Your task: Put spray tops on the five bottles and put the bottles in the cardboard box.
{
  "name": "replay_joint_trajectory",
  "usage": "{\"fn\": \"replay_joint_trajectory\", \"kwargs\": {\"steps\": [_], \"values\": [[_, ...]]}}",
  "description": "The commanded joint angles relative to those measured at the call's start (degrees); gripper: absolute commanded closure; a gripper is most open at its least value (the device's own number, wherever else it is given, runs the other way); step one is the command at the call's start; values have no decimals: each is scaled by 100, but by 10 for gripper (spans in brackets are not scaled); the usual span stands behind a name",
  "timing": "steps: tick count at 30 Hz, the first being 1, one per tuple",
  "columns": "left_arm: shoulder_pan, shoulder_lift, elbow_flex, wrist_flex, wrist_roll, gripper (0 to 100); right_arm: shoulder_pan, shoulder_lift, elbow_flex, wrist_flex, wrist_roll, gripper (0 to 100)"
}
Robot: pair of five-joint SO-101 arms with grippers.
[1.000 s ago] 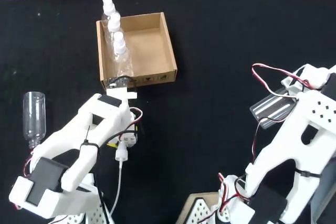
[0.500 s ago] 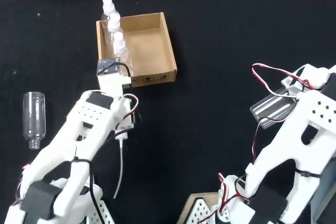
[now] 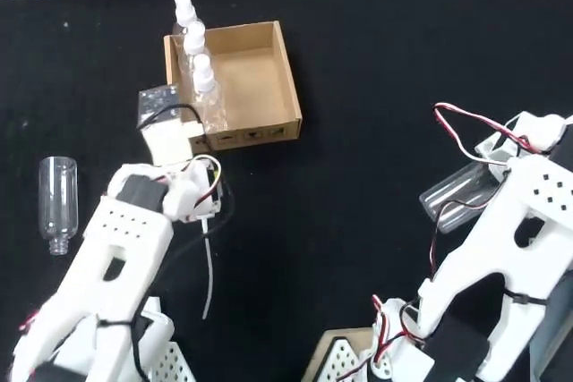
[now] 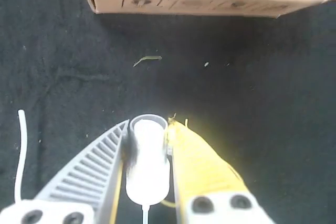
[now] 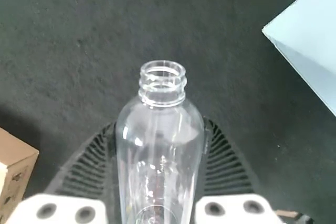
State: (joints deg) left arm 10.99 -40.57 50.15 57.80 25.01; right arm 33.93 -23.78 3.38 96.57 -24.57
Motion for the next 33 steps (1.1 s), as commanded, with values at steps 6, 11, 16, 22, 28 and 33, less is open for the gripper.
{"fn": "replay_joint_trajectory", "kwargs": {"steps": [6,11,16,22,28,33], "values": [[-57,-1301,-4,-141,141,972,-659,-1156,57,-44,-26,988],[-57,-1811,-4,-141,554,972,-967,-1525,171,-62,-26,988],[-66,-2303,92,-396,949,972,-1222,-1868,418,-141,-26,988],[-295,-2954,857,-1433,1442,972,-1688,-2352,848,-545,-70,988],[-629,-3710,1429,-2057,1820,973,-2215,-2914,1613,-1319,-70,988],[-927,-4149,1499,-2048,2180,973,-2646,-3451,2360,-1978,-70,988]]}}
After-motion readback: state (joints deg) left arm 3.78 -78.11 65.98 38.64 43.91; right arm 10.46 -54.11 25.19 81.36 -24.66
